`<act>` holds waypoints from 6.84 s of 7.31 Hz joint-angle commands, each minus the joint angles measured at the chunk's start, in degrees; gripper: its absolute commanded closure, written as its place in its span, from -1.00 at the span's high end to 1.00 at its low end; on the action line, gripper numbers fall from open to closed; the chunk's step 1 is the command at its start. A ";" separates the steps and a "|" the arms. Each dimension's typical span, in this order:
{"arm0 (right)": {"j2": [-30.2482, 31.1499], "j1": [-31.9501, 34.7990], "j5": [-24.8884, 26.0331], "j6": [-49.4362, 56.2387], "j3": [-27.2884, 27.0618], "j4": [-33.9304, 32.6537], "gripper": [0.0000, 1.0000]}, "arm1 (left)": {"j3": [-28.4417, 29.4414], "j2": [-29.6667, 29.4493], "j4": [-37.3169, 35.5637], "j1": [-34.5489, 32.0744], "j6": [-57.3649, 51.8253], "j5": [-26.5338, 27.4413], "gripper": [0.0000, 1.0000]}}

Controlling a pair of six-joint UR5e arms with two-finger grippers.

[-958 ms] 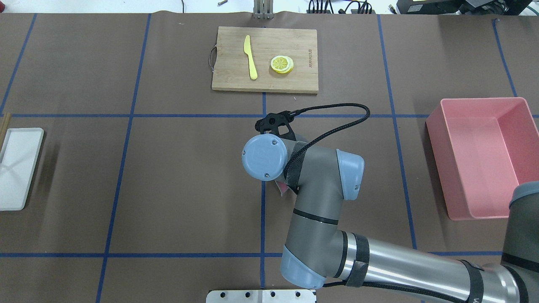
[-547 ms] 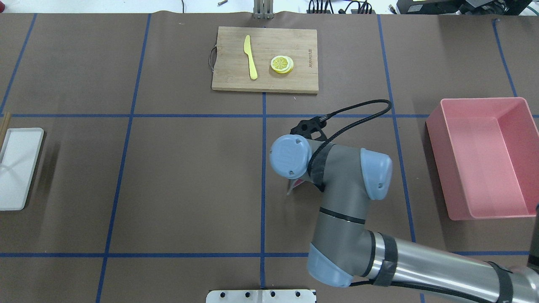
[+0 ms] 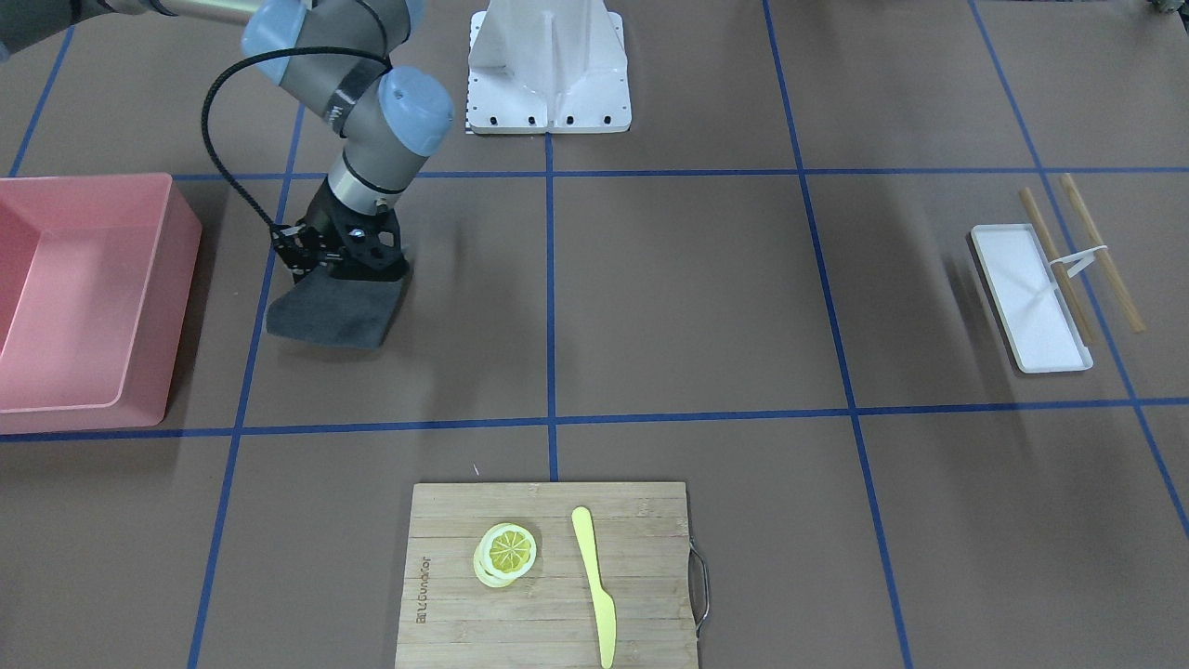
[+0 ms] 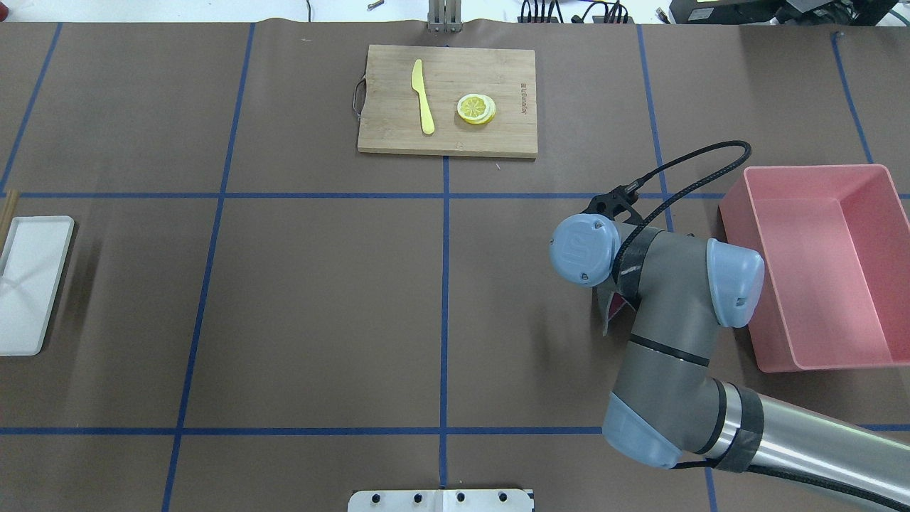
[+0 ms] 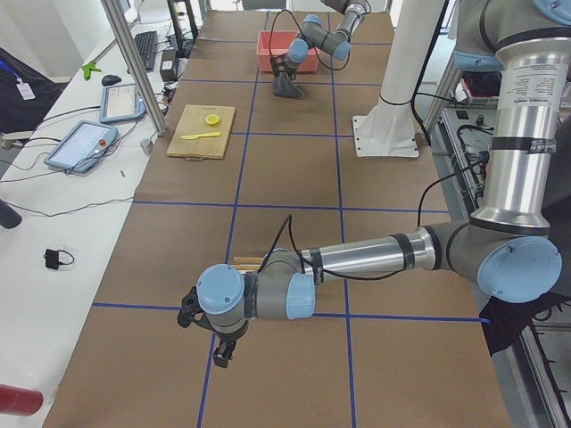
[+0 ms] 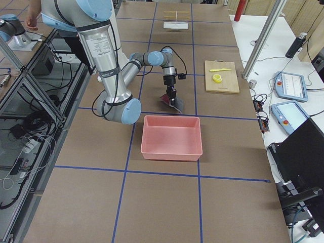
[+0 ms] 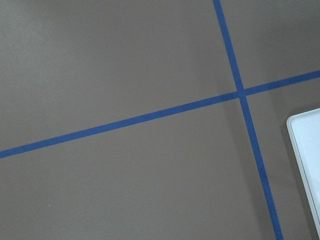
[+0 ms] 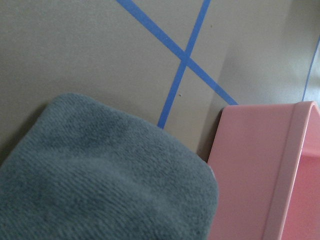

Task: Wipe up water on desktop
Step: 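Rub the towel back and forth across the table center with the right gripper, then lift the towel and carry it over the pink bin with the right gripper, then open the right gripper to drop the towel into the bin and withdraw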

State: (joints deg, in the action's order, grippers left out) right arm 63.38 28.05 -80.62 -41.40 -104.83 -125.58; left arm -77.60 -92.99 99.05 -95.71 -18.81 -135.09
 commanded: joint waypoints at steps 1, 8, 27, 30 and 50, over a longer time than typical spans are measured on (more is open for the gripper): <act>-3.93 -0.89 0.11 -1.30 0.41 0.59 -1.00 | 0.00 -0.09 0.00 0.00 0.00 0.00 0.98; -23.04 -4.23 -8.85 -28.09 17.99 30.54 -1.00 | 0.17 -0.27 0.00 0.00 0.00 0.00 0.98; 1.97 19.56 -21.93 3.19 -25.42 -4.41 -1.00 | 0.08 0.00 0.00 0.00 -0.09 -0.09 0.98; 8.32 29.31 -27.64 19.28 -25.43 -4.41 -1.00 | 0.00 0.00 0.00 0.17 -0.09 -0.09 0.98; 38.57 60.17 -47.86 47.33 -1.98 31.45 1.00 | -13.01 2.20 -13.09 1.57 6.06 -0.97 0.98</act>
State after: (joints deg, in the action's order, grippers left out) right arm 101.57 84.86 -124.54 0.98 -109.74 -94.14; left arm -89.05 -91.01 87.04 -94.89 -13.10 -136.24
